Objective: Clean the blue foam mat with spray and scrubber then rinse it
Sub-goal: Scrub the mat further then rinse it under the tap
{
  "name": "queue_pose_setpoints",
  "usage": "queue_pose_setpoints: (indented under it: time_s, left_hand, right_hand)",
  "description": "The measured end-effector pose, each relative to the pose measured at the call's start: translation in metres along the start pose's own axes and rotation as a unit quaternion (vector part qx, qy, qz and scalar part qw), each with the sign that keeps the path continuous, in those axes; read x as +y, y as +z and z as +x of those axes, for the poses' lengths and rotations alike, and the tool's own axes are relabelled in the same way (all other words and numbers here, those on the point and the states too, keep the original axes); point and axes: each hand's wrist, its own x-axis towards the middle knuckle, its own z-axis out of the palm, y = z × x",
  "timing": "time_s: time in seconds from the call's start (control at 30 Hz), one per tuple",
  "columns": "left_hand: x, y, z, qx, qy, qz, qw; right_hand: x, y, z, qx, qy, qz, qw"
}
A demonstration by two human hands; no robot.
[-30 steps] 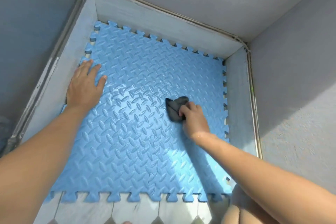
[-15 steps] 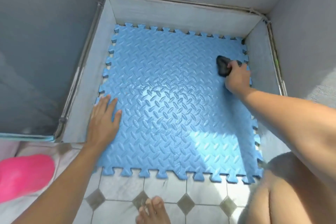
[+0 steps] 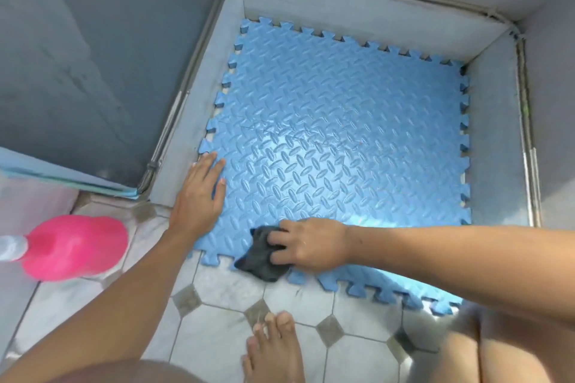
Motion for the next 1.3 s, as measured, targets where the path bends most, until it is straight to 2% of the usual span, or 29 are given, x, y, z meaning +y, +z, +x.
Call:
queue_pose_setpoints:
  time_s: [0.03, 0.1, 0.13, 0.2, 0.27, 0.33, 0.37, 0.4, 0.43, 0.47, 0.5, 0.57, 0.6, 0.67, 0.8, 0.87, 0.9, 0.97, 1.0, 1.07, 1.1, 1.13, 1.17, 1.2, 1.23, 1.3]
  left_hand:
    - [0.0, 0.0, 0.0, 0.0, -0.001, 0.0, 1.0]
    - [0.0, 0.0, 0.0, -0.004, -0.004, -0.002, 1.0]
    - [0.001, 0.0, 0.0, -0.007, -0.007, -0.003, 1.0]
    - [0.002, -0.001, 0.0, -0.018, -0.017, -0.002, 1.0]
    - [0.004, -0.002, -0.001, -0.028, -0.025, 0.0, 0.999]
    - [0.005, -0.004, -0.001, -0.034, -0.035, 0.001, 0.999]
    - [0.006, -0.005, -0.002, -0.037, -0.04, 0.0, 0.999]
    - [0.006, -0.005, -0.002, -0.039, -0.042, -0.001, 0.998]
    - [0.007, -0.006, -0.002, -0.041, -0.043, 0.0, 0.998]
    - [0.006, -0.007, -0.001, -0.042, -0.043, 0.0, 0.998]
    - [0.007, -0.007, -0.001, -0.044, -0.044, 0.0, 0.998]
    - [0.007, -0.008, 0.0, -0.047, -0.046, -0.001, 0.998]
    - [0.008, -0.008, -0.001, -0.048, -0.048, -0.002, 0.998]
    - [0.007, -0.009, -0.001, -0.05, -0.049, -0.003, 0.998]
    - [0.006, -0.01, -0.004, -0.054, -0.053, 0.002, 0.997]
    - [0.006, -0.011, -0.002, -0.049, -0.055, 0.002, 0.997]
    - [0.007, -0.011, -0.002, -0.048, -0.053, 0.003, 0.997]
    - [0.009, -0.01, -0.002, -0.043, -0.051, 0.006, 0.998]
    - [0.01, -0.009, -0.002, -0.038, -0.049, 0.006, 0.998]
    - [0.011, -0.008, -0.003, -0.029, -0.046, 0.002, 0.998]
    - [0.01, -0.007, -0.002, -0.025, -0.042, 0.002, 0.999]
    - [0.008, -0.006, -0.002, -0.023, -0.035, 0.004, 0.999]
    - [0.005, -0.004, -0.002, -0.021, -0.025, 0.008, 0.999]
    - [0.002, -0.001, -0.001, -0.019, -0.013, 0.013, 1.0]
    - [-0.001, 0.001, -0.001, -0.019, -0.006, 0.016, 1.0]
    - [-0.003, 0.002, -0.001, -0.019, -0.002, 0.022, 1.0]
  right_hand:
    - [-0.001, 0.003, -0.014, -0.029, -0.048, -0.004, 0.998]
    - [0.019, -0.001, -0.04, -0.049, -0.048, -0.002, 0.998]
    - [0.037, -0.005, -0.049, -0.035, -0.008, 0.002, 0.999]
    - [0.08, -0.019, -0.064, 0.023, 0.145, 0.016, 0.989]
    - [0.126, -0.034, -0.075, 0.097, 0.337, 0.017, 0.936]
    - [0.164, -0.046, -0.08, 0.169, 0.508, 0.069, 0.842]
    - [0.177, -0.05, -0.078, 0.189, 0.575, 0.105, 0.789]
    - [0.185, -0.054, -0.073, 0.195, 0.617, 0.13, 0.752]
    - [0.185, -0.057, -0.064, 0.184, 0.626, 0.126, 0.747]
    - [0.179, -0.059, -0.054, 0.167, 0.599, 0.101, 0.776]
    - [0.166, -0.059, -0.047, 0.146, 0.538, 0.061, 0.828]
    - [0.127, -0.054, -0.044, 0.079, 0.364, -0.009, 0.928]
    - [0.106, -0.05, -0.051, 0.04, 0.265, -0.028, 0.963]
    - [0.068, -0.039, -0.077, -0.033, 0.098, -0.054, 0.993]
    - [0.039, -0.026, -0.15, -0.194, -0.046, -0.035, 0.979]
    - [0.055, -0.031, -0.18, -0.232, -0.035, -0.036, 0.971]
    - [0.068, -0.036, -0.194, -0.224, 0.017, -0.037, 0.974]
    - [0.096, -0.048, -0.219, -0.177, 0.188, -0.049, 0.965]
    - [0.109, -0.053, -0.229, -0.151, 0.294, -0.047, 0.943]
    - [0.124, -0.057, -0.237, -0.075, 0.485, -0.025, 0.871]
    - [0.126, -0.053, -0.235, -0.049, 0.543, -0.019, 0.838]
    - [0.122, -0.05, -0.23, -0.04, 0.569, -0.02, 0.821]
    - [0.115, -0.045, -0.225, -0.045, 0.565, -0.025, 0.824]
    - [0.106, -0.04, -0.22, -0.052, 0.531, -0.031, 0.845]
    - [0.095, -0.036, -0.216, -0.057, 0.469, -0.039, 0.88]
    - [0.071, -0.031, -0.213, -0.074, 0.284, -0.055, 0.954]
